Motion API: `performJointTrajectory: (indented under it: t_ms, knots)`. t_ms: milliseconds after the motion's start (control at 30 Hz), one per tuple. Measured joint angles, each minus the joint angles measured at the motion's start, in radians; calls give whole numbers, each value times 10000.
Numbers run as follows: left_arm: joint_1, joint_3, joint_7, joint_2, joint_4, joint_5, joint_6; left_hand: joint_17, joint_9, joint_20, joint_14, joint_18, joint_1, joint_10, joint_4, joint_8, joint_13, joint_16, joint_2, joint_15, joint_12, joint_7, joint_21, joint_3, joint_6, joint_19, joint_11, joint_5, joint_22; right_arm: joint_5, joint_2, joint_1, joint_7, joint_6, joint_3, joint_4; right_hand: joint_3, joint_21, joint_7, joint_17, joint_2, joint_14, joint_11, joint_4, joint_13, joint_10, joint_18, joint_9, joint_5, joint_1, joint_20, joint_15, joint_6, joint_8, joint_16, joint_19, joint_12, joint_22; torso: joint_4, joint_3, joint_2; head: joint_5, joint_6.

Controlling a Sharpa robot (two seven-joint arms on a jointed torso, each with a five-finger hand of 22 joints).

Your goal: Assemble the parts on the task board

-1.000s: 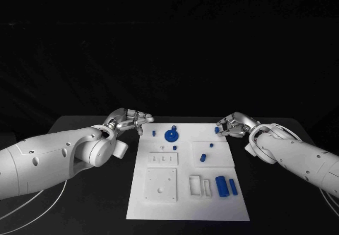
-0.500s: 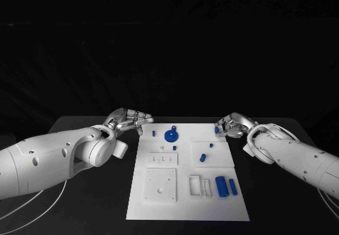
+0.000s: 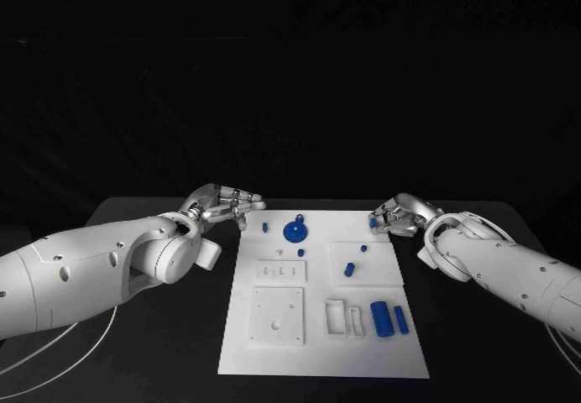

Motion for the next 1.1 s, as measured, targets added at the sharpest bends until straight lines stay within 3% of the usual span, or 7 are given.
performJointTrajectory:
  t_ms: [333, 600, 900, 933, 967, 1067, 1100]
  knots:
    - [0, 0, -8, 24, -15, -2, -8, 1, 0, 0, 0, 0, 40, 1, -68, 0, 0, 0, 40, 0, 0, -28, 0, -15, 27, 0, 0, 0, -9, -8, 49, -29, 0, -127, 6, -2, 55, 0, -171, 0, -6, -20, -54, 56, 4, 20, 0, 91, 117, -130, -104, -93, 489, -64, 0, 32, 0, 0, 8, 4, -3, -32, -51]
    - [0, 5, -53, 33, -5, -21, -17, -76, 0, -57, -128, -139, -34, 1318, -192, 0, 4, -143, 219, -129, 0, -58, -75, -138, 58, -130, -270, 0, -116, -4, -37, -47, 0, -395, 0, 264, 39, 0, -189, 29, -16, -14, -91, 102, 21, 56, 0, 93, 228, -170, -104, -98, 508, -35, 0, 32, 0, 0, -13, -7, -12, -130, 7]
    - [297, 28, -640, 28, -17, -232, 117, 285, 268, -530, 235, -138, -460, 3468, 185, 32, 201, 303, 553, -563, 421, -569, -31, -546, 1153, 133, -997, 0, -83, 0, -367, 144, -106, -492, 19, 1299, 210, -1, -188, 55, -14, -14, -90, 127, 44, 56, 0, 95, 77, -168, -103, -98, 506, -38, 0, 32, 0, 0, -88, -12, -84, -174, 55]
    - [351, 31, -749, 48, -40, -258, 165, 419, 324, -582, 307, -147, -492, 3525, 171, 33, 254, 525, 569, -634, 513, -613, 31, -587, 1262, 185, -1054, 159, -42, -6, -386, 176, -120, -495, 21, 1413, 219, -1, -188, 59, -14, -14, -90, 137, 44, 56, -1, 95, 77, -168, -104, -98, 505, -39, 0, 32, 0, 0, -95, -16, -96, -174, 61]
    - [407, 33, -872, 78, -71, -279, 225, 639, 414, -696, 414, -276, -492, 3552, 140, 32, 371, 895, 569, -740, 737, -699, 133, -623, 1464, 251, -1148, 755, 26, -15, -401, 206, -134, -497, 21, 1524, 236, -1, -187, 70, -15, -14, -90, 154, 54, 56, 1, 95, 77, -168, -103, -98, 505, -40, 0, 32, 0, 0, -102, -18, -110, -174, 69]
    - [577, 36, -1280, 230, -222, -302, 495, 1152, 611, -903, 567, -293, -365, 3564, -95, 60, 749, 1686, 635, -901, 1439, -880, 380, -486, 1773, 391, -1322, 2783, 182, -57, -416, 297, -194, -501, 24, 1860, 276, -1, -186, 74, -15, -14, -89, 193, 64, 56, -1, 95, 77, -168, -103, -98, 503, -42, 0, 32, 0, 0, -115, -32, -154, -178, 88]
    - [639, 36, -1442, 308, -294, -302, 628, 1299, 662, -953, 531, -292, -318, 3572, -194, 60, 867, 1898, 609, -937, 1615, -896, 435, -442, 1790, 372, -1330, 3220, 223, -82, -409, 340, -224, -500, 23, 2005, 276, -1, -186, 83, -15, -13, -89, 194, 63, 56, -1, 95, 77, -167, -103, -97, 502, -44, 0, 32, 0, 0, -117, -37, -169, -167, 90]
